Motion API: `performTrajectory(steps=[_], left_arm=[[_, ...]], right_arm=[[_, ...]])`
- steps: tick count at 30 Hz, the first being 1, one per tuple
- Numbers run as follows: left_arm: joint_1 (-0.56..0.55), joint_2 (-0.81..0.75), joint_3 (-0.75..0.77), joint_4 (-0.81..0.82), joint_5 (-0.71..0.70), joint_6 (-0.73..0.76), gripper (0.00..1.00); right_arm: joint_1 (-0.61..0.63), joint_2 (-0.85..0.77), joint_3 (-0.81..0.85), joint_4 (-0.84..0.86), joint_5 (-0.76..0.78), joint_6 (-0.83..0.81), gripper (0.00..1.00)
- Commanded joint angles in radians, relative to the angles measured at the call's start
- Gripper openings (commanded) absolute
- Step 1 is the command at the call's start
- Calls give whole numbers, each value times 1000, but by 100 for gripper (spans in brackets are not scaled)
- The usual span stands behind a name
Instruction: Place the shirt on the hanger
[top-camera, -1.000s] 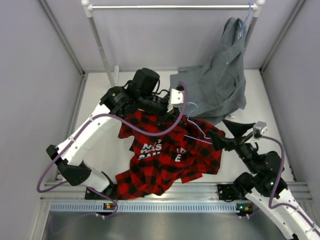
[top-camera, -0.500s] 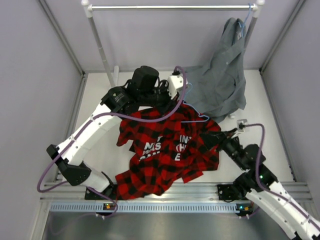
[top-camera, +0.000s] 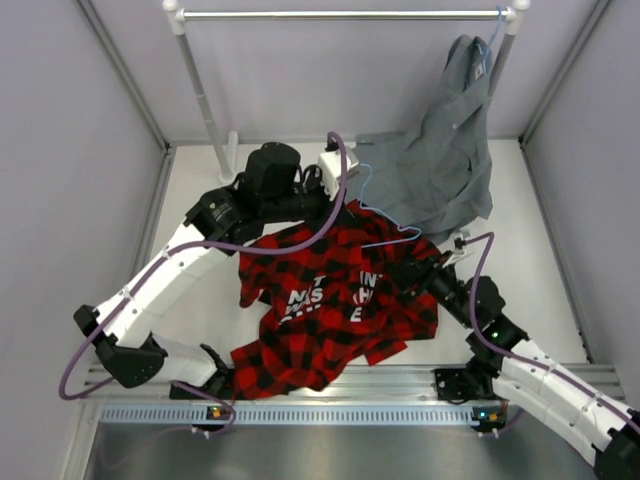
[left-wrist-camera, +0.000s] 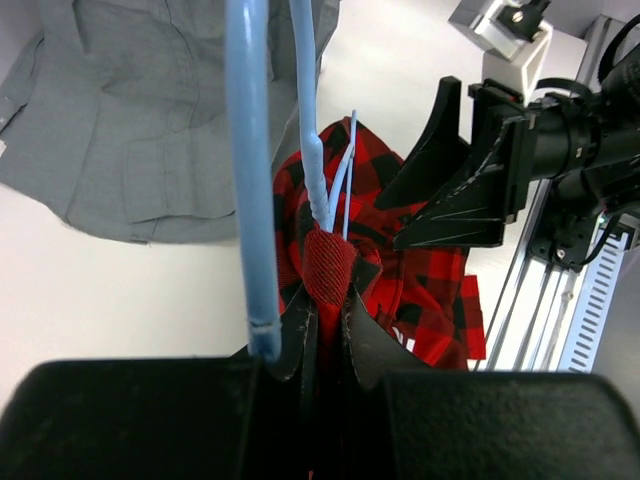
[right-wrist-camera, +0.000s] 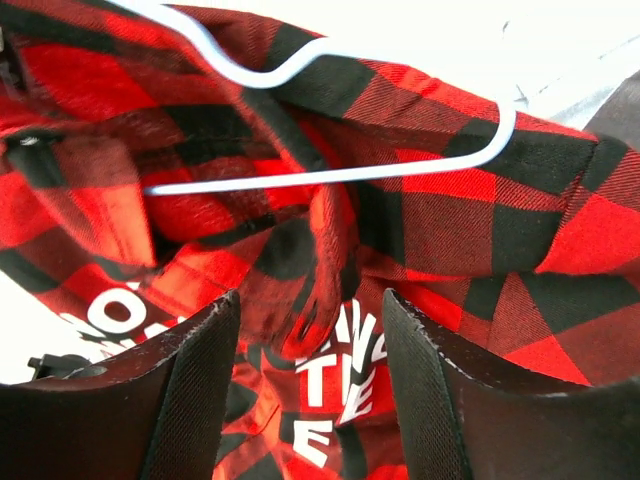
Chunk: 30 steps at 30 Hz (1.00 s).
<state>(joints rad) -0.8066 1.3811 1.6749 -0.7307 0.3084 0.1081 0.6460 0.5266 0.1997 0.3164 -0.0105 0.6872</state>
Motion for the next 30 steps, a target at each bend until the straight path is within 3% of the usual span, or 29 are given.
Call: performTrajectory(steps=[1, 6, 9, 12, 13, 17, 22, 30], left_arm=[[0, -45, -24, 126, 3, -50, 0], [0, -40, -32, 132, 26, -56, 0], [0, -45, -38, 139, 28, -59, 0], [0, -57, -47, 148, 14, -61, 0], [0, -63, -49, 148, 5, -62, 0], [0, -86, -63, 148, -90, -65, 0], [0, -134, -107, 162, -103, -76, 0], [0, -246, -239, 191, -103, -88, 0]], right_arm=[[9, 65, 1, 171, -17, 21, 56], [9, 92, -8, 204, 7, 2, 47], [9, 104, 0, 219, 33, -15, 37], [9, 124, 1, 234, 55, -28, 5], [7, 127, 1, 234, 60, -29, 0], [7, 99, -14, 214, 84, -28, 0], [-41, 61, -5, 113, 112, -77, 0], [-258, 117, 53, 52, -119, -57, 0]])
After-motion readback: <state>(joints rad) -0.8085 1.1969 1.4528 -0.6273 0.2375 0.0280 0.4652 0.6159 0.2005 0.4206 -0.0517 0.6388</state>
